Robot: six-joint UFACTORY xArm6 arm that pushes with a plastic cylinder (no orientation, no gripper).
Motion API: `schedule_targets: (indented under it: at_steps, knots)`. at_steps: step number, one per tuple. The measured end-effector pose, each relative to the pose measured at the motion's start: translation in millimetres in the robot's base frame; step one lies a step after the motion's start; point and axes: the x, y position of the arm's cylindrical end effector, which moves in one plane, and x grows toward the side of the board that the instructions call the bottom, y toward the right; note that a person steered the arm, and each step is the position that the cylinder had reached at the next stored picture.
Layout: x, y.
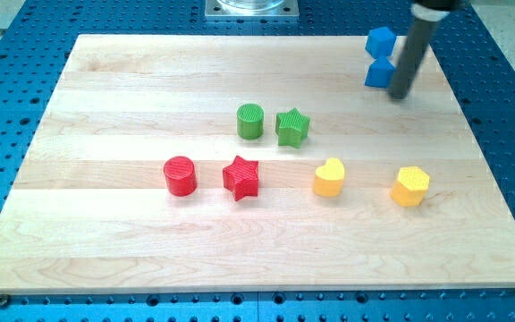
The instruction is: Point your arm at the top right of the yellow heart
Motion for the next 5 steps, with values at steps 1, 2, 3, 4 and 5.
schedule_targets:
  at_steps: [1, 2, 3, 4, 5]
  knots:
    - [-29.0, -22.4]
    - [-47.6, 1.2]
    - [-45.9, -18.4]
    - [22.7, -34.1]
    - [53.4, -3.4]
